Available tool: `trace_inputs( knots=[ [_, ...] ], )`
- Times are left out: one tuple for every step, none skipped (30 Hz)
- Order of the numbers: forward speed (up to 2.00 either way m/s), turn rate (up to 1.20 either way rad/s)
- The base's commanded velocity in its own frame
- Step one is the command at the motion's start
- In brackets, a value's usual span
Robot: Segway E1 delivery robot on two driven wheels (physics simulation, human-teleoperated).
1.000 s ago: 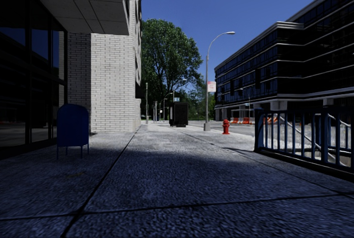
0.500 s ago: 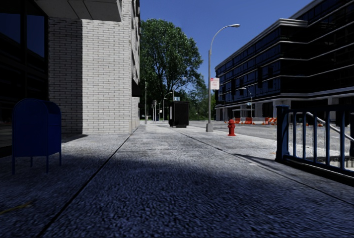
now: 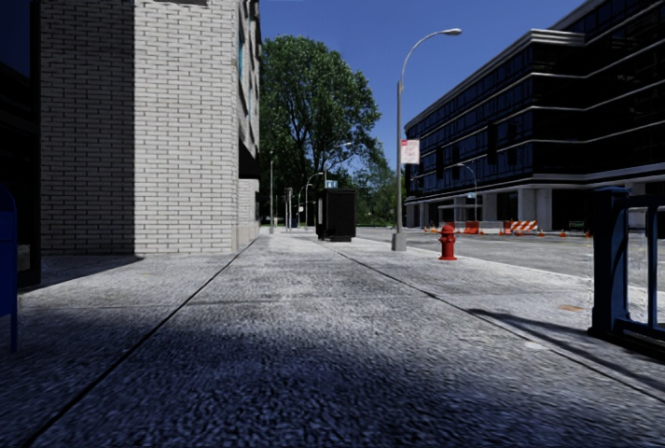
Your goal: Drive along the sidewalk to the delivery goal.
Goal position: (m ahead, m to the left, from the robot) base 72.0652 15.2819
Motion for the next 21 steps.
trace_inputs(
  knots=[
    [1.99,0.00],
    [1.99,0.00],
    [1.99,0.00],
    [1.99,0.00],
    [1.99,0.00],
    [1.99,0.00],
    [1.99,0.00],
    [1.98,0.00],
    [1.96,0.00],
    [1.96,0.00],
    [1.96,0.00],
    [1.95,0.00],
    [1.95,0.00],
    [1.95,0.00],
    [1.95,0.00],
    [1.97,0.00],
    [1.98,0.00],
    [1.98,0.00],
    [1.98,0.00],
    [1.98,0.00],
    [1.98,0.00]
  ],
)
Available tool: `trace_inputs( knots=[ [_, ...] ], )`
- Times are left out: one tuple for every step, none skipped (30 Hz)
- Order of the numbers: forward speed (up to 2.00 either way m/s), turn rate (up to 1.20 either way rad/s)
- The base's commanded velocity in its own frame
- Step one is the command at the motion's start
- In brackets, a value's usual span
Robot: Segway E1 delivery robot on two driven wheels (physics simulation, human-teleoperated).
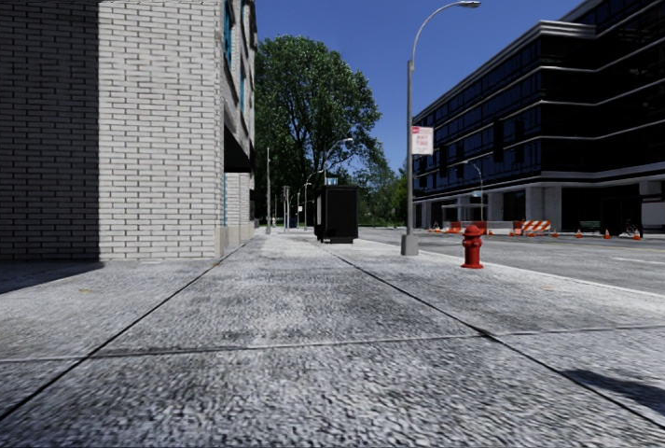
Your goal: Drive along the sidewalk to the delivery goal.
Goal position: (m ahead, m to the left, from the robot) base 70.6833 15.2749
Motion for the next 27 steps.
trace_inputs(
  knots=[
    [1.98,0.00],
    [1.98,0.00],
    [1.98,0.07],
    [1.98,0.07],
    [1.98,0.14],
    [1.98,0.19],
    [1.98,0.22],
    [1.98,0.22],
    [1.98,0.27],
    [1.98,0.28],
    [1.98,0.28],
    [1.98,0.29],
    [1.98,0.30],
    [1.98,0.30],
    [1.98,0.30],
    [1.98,0.31],
    [2.00,0.31],
    [2.00,0.37],
    [2.00,0.37],
    [2.00,0.42],
    [2.00,0.43],
    [2.00,0.43],
    [2.00,0.43],
    [2.00,0.43],
    [2.00,0.43],
    [2.00,0.43],
    [2.00,0.43]
  ],
)
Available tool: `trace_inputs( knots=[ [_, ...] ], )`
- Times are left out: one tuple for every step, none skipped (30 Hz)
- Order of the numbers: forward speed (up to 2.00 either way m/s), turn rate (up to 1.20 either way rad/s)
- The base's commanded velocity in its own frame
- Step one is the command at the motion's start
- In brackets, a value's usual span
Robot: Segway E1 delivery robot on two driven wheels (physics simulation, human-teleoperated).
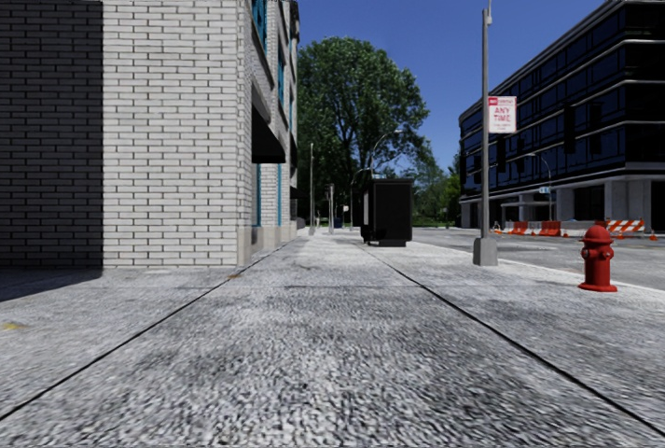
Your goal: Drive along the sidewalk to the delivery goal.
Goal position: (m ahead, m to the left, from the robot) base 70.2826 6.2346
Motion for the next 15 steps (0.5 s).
trace_inputs(
  knots=[
    [2.00,0.43],
    [2.00,0.43],
    [2.00,0.43],
    [2.00,0.43],
    [2.00,0.00],
    [2.00,0.00],
    [2.00,0.00],
    [2.00,0.00],
    [2.00,0.00],
    [2.00,0.00],
    [2.00,0.00],
    [2.00,0.00],
    [2.00,0.00],
    [2.00,0.00],
    [2.00,0.00]
  ],
)
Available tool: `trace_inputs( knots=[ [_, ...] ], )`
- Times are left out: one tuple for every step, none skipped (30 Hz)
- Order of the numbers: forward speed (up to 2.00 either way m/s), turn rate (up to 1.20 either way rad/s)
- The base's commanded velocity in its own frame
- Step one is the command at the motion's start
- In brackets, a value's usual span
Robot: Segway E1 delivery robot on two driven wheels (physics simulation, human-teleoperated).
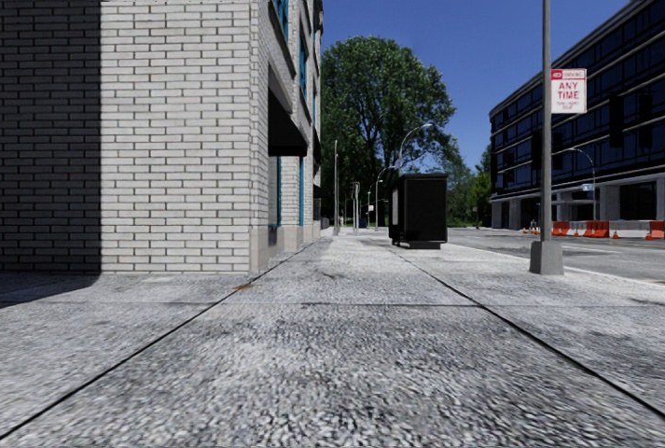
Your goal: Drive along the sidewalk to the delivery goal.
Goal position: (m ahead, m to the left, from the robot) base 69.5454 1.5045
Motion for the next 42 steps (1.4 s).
trace_inputs(
  knots=[
    [2.00,0.00],
    [2.00,0.00],
    [2.00,0.00],
    [2.00,0.00],
    [2.00,-0.04],
    [2.00,-0.04],
    [2.00,-0.07],
    [2.00,-0.08],
    [2.00,-0.08],
    [2.00,-0.08],
    [2.00,0.00],
    [2.00,0.00],
    [2.00,0.00],
    [2.00,0.00],
    [2.00,0.00],
    [2.00,0.00],
    [2.00,0.00],
    [2.00,0.00],
    [2.00,0.00],
    [2.00,0.00],
    [2.00,0.00],
    [2.00,0.00],
    [2.00,0.00],
    [2.00,0.00],
    [2.00,0.00],
    [2.00,0.00],
    [2.00,0.00],
    [2.00,0.00],
    [2.00,0.00],
    [2.00,0.00],
    [2.00,0.00],
    [2.00,0.00],
    [2.00,0.00],
    [2.00,0.00],
    [2.00,0.00],
    [2.00,0.00],
    [2.00,0.00],
    [2.00,0.00],
    [2.00,0.00],
    [2.00,0.00],
    [2.00,0.00],
    [2.00,0.00]
  ],
)
